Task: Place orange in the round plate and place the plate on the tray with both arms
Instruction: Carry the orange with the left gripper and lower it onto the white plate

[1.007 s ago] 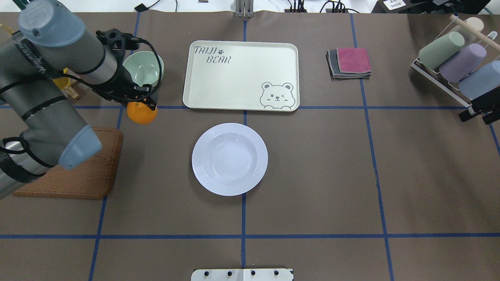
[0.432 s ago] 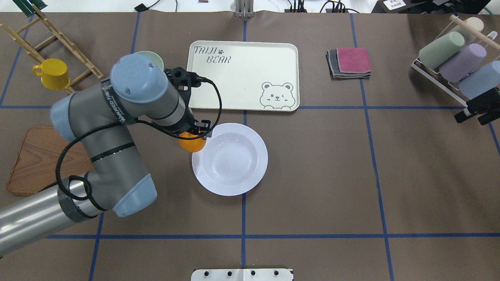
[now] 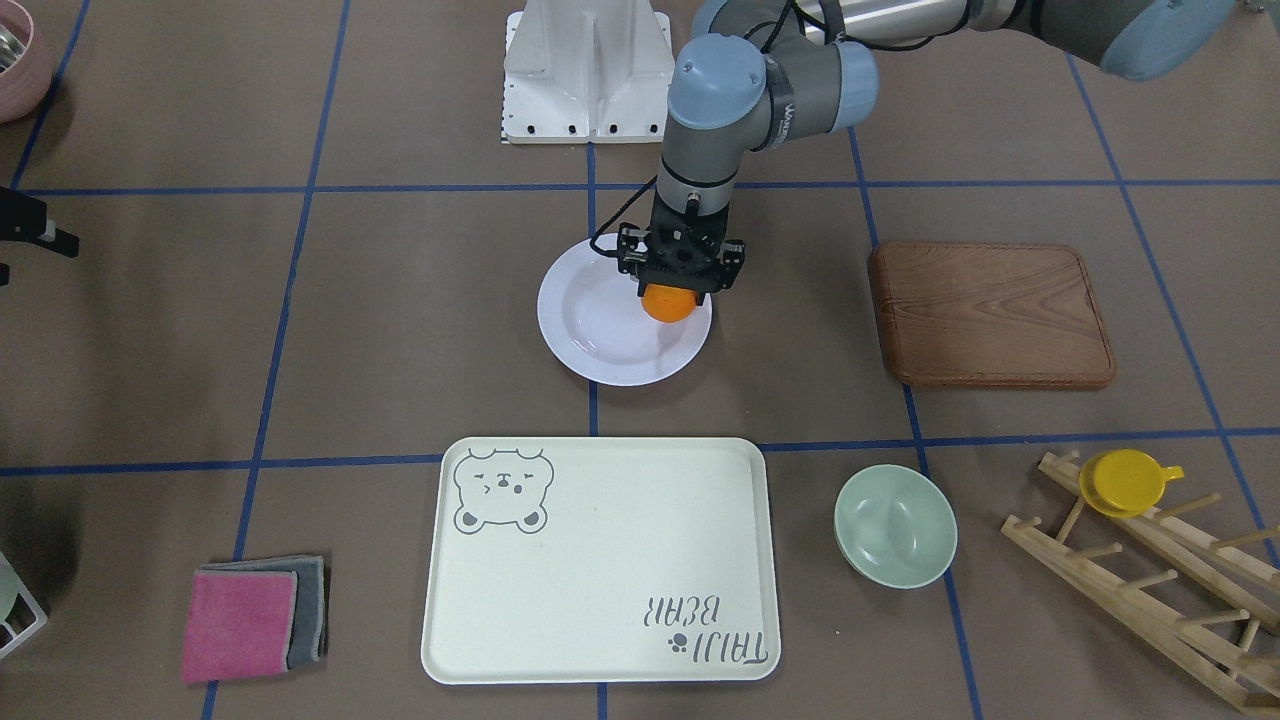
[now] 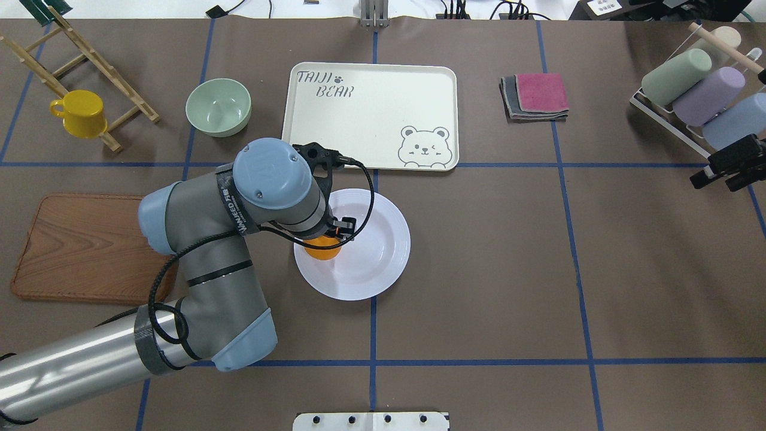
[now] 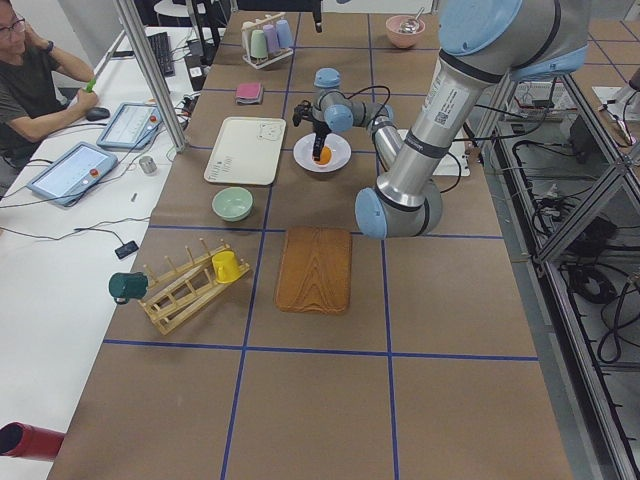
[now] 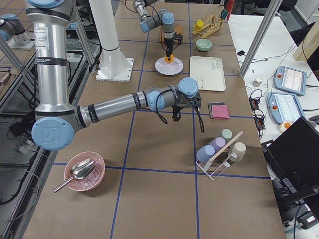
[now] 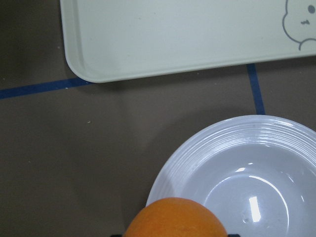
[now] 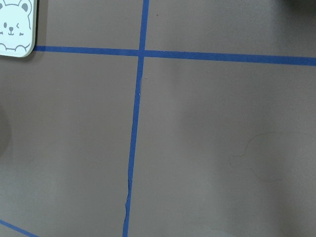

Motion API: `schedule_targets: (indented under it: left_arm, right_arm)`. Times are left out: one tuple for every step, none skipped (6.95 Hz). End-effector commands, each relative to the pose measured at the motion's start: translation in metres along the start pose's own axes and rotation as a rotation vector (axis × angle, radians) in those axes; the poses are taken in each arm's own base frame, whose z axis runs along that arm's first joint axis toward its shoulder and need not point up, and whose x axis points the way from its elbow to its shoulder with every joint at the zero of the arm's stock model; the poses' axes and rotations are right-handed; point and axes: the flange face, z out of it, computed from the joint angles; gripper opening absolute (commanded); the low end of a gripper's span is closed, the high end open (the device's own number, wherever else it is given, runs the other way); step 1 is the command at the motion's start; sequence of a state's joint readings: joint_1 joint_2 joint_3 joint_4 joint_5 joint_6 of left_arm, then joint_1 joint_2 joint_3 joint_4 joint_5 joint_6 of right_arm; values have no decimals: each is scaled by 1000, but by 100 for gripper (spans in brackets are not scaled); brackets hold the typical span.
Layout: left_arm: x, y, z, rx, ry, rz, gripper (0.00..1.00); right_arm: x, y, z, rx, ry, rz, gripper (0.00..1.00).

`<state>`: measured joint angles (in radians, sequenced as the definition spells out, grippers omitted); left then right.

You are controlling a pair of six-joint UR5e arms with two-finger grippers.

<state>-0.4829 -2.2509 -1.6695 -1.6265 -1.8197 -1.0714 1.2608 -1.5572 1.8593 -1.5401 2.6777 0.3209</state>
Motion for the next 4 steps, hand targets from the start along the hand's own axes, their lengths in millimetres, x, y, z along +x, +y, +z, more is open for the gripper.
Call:
schedule_targets:
  left_arm:
    - [24,17,11,6,-6,-3,12]
    - [25,18,11,9,-8,-6,43]
    - [24,18,11,9,-8,-2,76]
    - [25,18,8,12,-3,3,98]
  right_arm:
    - [-43,-19,13,-29,-34,-1,100]
    - [-62,-28,20,-39,-40,-12,100]
    - [-76,-35,32,-54,-49,-54,100]
    - [-85,-51,51,-65,-74,-107,100]
